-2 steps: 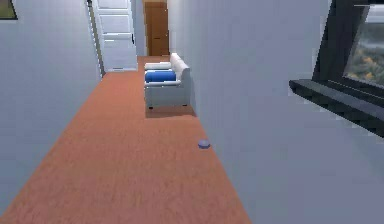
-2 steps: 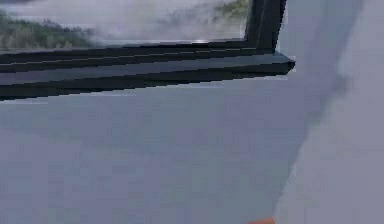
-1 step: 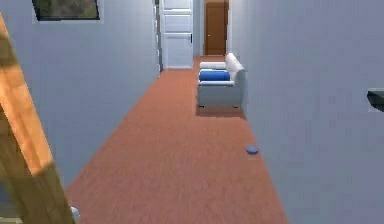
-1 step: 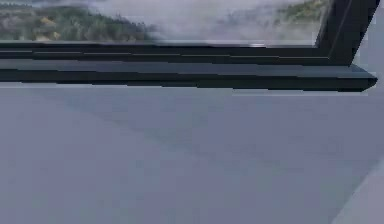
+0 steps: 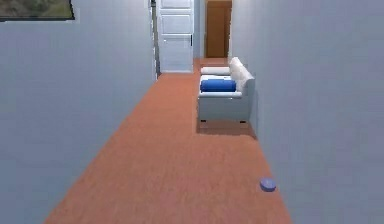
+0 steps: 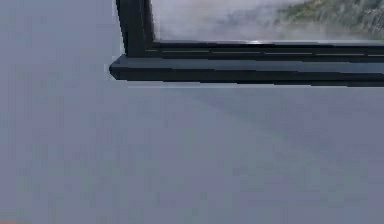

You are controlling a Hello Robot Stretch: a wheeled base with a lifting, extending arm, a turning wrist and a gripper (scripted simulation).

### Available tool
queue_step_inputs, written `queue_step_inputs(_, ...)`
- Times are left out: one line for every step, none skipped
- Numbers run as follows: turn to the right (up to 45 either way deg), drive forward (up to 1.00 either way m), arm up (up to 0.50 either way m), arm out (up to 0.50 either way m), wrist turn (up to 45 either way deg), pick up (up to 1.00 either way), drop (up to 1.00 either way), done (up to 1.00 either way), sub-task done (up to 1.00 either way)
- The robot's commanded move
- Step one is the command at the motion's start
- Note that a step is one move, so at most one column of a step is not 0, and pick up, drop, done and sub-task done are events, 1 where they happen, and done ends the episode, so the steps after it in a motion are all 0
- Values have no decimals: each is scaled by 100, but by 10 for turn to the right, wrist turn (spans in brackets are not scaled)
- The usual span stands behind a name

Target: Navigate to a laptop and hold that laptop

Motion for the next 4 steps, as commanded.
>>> queue_step_inputs(-30, 0, 0, 0, 0, 0, 0, 0, 0)
queue_step_inputs(450, 0, 0, 0, 0, 0, 0, 0, 0)
queue_step_inputs(60, 0, 0, 0, 0, 0, 0, 0, 0)
queue_step_inputs(0, 25, 0, 0, 0, 0, 0, 0, 0)
